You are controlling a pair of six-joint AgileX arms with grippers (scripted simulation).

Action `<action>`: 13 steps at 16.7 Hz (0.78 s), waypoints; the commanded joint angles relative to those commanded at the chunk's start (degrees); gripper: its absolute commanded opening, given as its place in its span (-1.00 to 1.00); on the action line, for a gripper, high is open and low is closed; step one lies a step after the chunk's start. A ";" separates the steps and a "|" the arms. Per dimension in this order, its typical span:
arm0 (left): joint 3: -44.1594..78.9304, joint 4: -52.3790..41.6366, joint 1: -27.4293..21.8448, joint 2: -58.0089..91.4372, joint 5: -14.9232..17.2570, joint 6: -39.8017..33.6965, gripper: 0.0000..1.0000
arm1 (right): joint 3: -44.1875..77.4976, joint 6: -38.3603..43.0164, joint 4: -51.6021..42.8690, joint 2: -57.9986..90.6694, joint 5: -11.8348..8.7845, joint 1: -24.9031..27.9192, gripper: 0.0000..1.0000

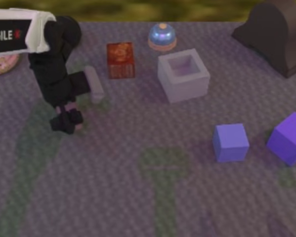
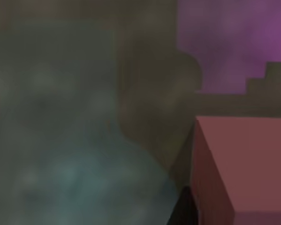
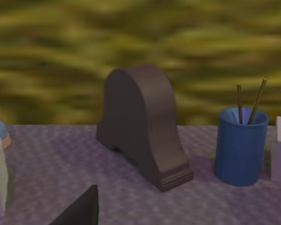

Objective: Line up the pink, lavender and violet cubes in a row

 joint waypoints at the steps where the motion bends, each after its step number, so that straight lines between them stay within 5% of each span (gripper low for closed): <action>1: 0.00 0.00 0.00 0.00 0.00 0.00 -0.96 | 0.00 0.00 0.00 0.00 0.00 0.00 1.00; 13: 2.04 -4.05 0.13 -2.81 0.72 -0.61 -1.00 | 0.00 0.00 0.00 0.00 0.00 0.00 1.00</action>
